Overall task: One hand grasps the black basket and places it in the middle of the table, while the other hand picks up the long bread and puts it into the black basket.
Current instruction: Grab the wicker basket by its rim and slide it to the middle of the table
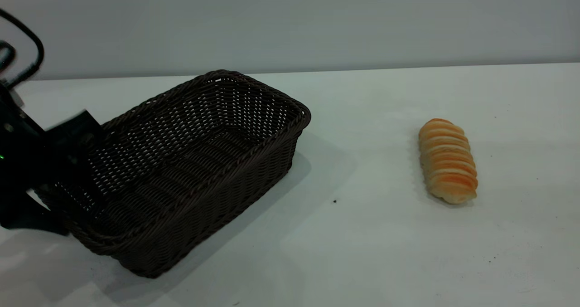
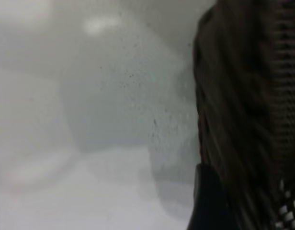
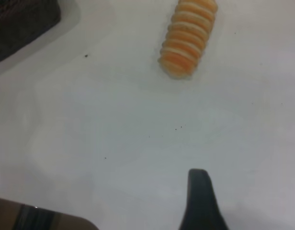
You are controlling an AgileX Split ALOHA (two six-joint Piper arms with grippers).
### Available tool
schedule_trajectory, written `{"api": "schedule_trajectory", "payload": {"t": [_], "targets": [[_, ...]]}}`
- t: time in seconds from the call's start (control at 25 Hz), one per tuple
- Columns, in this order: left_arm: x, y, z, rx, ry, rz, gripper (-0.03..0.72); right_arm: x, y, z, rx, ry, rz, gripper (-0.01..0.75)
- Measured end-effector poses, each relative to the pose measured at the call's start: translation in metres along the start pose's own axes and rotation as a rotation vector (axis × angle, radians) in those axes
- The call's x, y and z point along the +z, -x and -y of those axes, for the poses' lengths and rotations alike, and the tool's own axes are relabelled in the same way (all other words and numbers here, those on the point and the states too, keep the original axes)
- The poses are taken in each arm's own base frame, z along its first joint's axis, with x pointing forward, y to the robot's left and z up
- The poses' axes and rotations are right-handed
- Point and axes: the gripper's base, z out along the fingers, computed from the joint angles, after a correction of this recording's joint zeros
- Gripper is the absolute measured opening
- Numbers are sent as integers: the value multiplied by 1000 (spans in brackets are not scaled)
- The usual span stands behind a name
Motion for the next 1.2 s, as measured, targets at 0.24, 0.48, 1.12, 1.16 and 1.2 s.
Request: {"api": "schedule_trajectory", "payload": {"t": [0.24, 0.48, 1.12, 1.16, 1.2], "targets": [[29, 8, 4, -45, 15, -24, 467, 0, 0, 0, -1, -1, 0, 508], [30, 16, 12, -36, -11, 9, 134, 0, 0, 0, -1, -1, 0, 508], [15, 44, 73, 567, -136, -79, 134, 0, -1, 1, -15, -12, -16, 508], [21, 47, 76, 588, -138, -98, 134, 0, -1, 1, -15, -12, -16, 508], [26, 51, 83, 617, -146, -113, 134, 0, -1, 1, -15, -12, -16, 508]]}}
